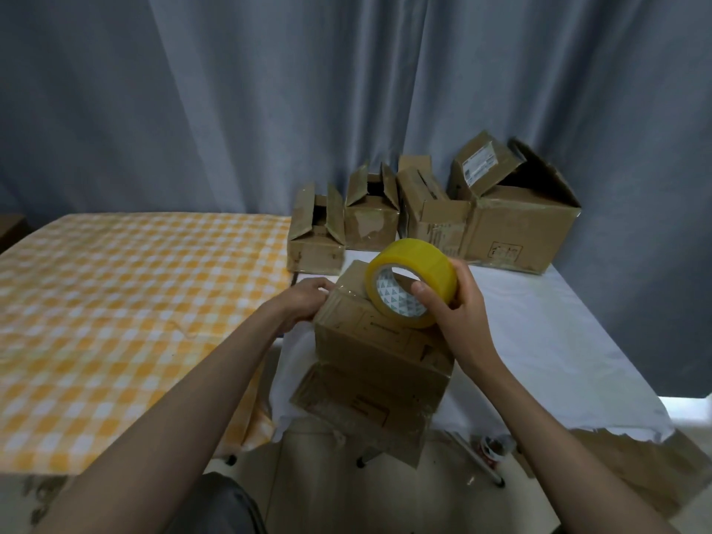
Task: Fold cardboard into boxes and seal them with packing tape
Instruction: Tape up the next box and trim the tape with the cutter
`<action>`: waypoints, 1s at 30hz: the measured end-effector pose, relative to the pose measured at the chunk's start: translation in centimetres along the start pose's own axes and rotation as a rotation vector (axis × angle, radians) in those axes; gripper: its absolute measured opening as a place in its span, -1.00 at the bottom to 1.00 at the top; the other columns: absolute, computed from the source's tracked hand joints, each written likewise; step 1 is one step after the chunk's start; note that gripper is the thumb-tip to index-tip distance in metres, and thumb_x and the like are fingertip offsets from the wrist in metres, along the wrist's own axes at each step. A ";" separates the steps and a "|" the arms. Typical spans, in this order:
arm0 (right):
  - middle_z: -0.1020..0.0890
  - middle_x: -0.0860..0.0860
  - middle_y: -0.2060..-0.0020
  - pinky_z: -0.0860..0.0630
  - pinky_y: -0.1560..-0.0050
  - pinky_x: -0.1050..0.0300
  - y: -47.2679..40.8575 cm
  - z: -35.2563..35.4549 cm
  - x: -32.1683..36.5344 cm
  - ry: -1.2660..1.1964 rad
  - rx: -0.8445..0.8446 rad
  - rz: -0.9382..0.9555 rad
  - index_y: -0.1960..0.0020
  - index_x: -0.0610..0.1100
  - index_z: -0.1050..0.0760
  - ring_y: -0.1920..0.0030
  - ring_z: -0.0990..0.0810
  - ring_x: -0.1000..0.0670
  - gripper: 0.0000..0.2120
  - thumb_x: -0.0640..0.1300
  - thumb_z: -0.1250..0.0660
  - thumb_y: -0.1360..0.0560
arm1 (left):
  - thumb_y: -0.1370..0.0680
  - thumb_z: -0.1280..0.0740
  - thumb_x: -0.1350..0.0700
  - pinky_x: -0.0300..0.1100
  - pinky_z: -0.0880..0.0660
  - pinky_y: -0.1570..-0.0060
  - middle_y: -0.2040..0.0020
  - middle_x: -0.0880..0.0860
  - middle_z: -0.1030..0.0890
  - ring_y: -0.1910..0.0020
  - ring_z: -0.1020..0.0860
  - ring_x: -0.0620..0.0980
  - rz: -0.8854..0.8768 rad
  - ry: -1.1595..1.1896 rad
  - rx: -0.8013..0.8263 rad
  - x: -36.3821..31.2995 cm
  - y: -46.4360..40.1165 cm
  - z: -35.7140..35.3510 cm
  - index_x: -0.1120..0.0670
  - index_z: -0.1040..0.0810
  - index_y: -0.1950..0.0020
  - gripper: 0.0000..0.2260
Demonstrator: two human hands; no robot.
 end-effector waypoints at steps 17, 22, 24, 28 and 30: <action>-0.66 0.06 -0.01 -0.64 0.02 0.14 -0.3 0.5 -0.5 -0.074 -0.036 -0.020 -0.15 0.04 -0.51 -0.04 -0.66 0.07 -0.69 -0.06 -0.50 -0.46 | -0.57 -0.14 -0.33 -0.23 -0.01 -0.51 -0.61 -0.15 -0.02 -0.55 -0.01 -0.24 -0.644 -0.624 -0.071 -1.8 3.3 -1.3 -0.08 -0.05 -0.63 -0.30; -0.64 0.14 -0.07 -0.61 0.02 0.23 -0.6 0.2 -0.3 -0.016 -0.015 -0.002 -0.24 0.05 -0.50 -0.07 -0.63 0.16 -0.63 0.01 -0.49 -0.47 | -0.66 -0.05 -0.19 -0.08 0.06 -0.58 -0.63 -0.07 0.00 -0.58 0.07 -0.20 -0.749 -0.812 -0.056 -2.9 4.1 -2.5 0.00 -0.05 -0.63 -0.42; -0.64 0.21 -0.06 -0.62 0.01 0.23 -0.7 0.2 -0.5 0.017 0.014 -0.017 -0.22 0.14 -0.48 -0.07 -0.62 0.19 -0.64 0.04 -0.49 -0.47 | -0.68 -0.05 -0.16 -0.11 -0.01 -0.57 -0.63 -0.07 -0.04 -0.58 0.02 -0.21 -0.760 -0.819 -0.046 -3.0 4.4 -2.7 -0.01 -0.06 -0.63 -0.45; -0.56 0.28 -0.06 -0.58 0.06 0.33 -1.0 -0.4 -0.8 0.159 0.130 -0.037 -0.34 0.12 -0.37 -0.06 -0.58 0.25 -0.48 0.02 -0.51 -0.46 | -0.67 0.02 -0.23 -0.16 -0.02 -0.55 -0.63 -0.10 -0.01 -0.58 0.03 -0.20 -0.761 -0.961 -0.037 -3.2 4.7 -2.9 -0.09 0.01 -0.63 -0.44; -0.53 0.26 -0.05 -0.56 0.05 0.32 -1.2 -0.7 -0.9 0.224 0.157 -0.041 -0.41 0.04 -0.31 -0.04 -0.57 0.22 -0.40 -0.04 -0.51 -0.47 | -0.63 0.10 -0.33 -0.18 0.05 -0.53 -0.62 -0.13 0.04 -0.56 0.09 -0.22 -0.748 -1.052 -0.037 -3.1 4.8 -3.2 -0.13 0.06 -0.63 -0.40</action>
Point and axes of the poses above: each hand's wrist, its own y-axis away from the middle knuckle, its own z-axis out of the back of the hand, x = y × z, the point moved 9 cm from there along -y, towards the middle knuckle
